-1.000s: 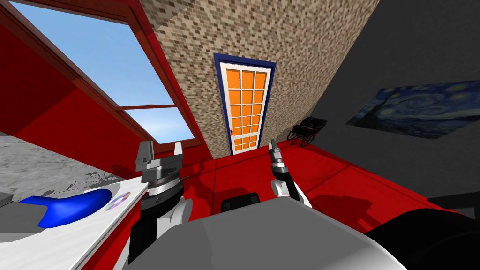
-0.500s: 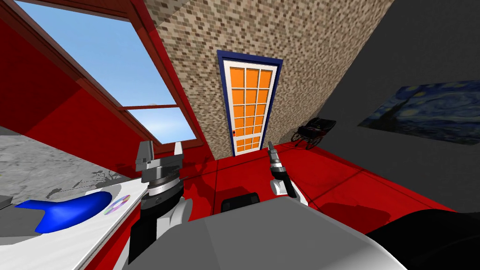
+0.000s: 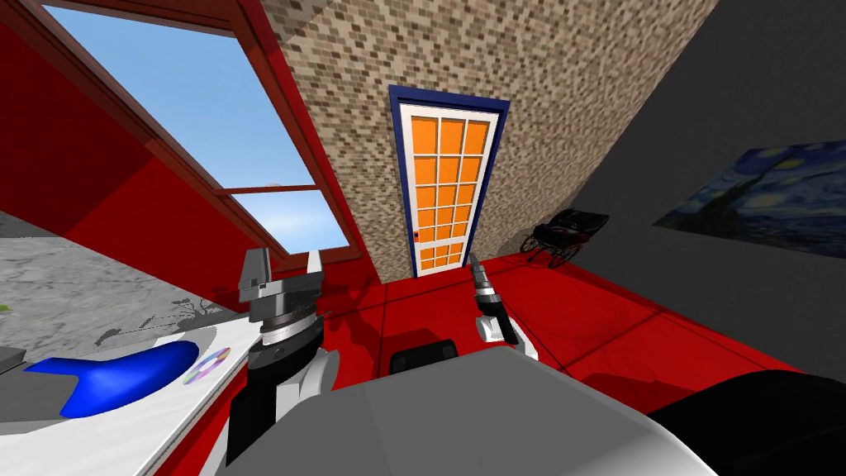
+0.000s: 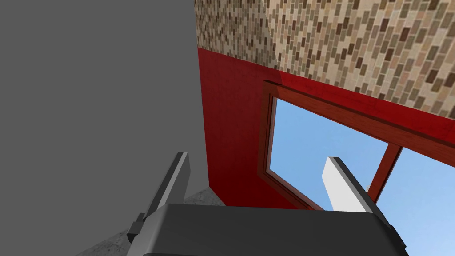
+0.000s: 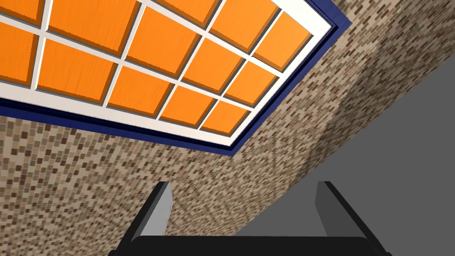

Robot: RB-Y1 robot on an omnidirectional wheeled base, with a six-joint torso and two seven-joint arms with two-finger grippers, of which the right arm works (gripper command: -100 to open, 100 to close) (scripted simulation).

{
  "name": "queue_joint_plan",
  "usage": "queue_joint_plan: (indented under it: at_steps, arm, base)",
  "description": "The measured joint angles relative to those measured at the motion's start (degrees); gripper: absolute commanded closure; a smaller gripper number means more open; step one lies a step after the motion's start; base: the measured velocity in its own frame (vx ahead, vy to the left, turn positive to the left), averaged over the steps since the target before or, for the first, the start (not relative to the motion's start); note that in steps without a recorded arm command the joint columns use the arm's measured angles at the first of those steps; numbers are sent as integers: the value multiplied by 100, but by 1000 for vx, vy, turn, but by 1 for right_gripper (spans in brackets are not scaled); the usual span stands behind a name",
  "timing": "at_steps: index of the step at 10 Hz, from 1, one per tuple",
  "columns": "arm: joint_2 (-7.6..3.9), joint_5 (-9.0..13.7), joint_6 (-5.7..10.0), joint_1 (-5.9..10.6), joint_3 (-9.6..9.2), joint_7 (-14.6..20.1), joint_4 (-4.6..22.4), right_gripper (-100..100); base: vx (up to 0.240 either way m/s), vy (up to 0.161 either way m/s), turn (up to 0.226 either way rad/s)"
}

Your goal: Pull the door open

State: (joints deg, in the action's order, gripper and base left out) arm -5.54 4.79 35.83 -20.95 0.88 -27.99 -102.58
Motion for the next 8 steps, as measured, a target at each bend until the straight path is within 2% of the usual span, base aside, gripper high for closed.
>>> queue_joint_plan:
  at_steps: [4, 6, 8]
  arm:
    - [-47, -17, 160, 209, 58, -449, 604, -100]
    - [-77, -18, 160, 309, 98, -676, 822, -100]
    - [-105, -25, 235, 398, 128, -908, 1118, -100]
  base:
    - [107, 26, 61]
    - [95, 28, 54]
    - [105, 41, 61]
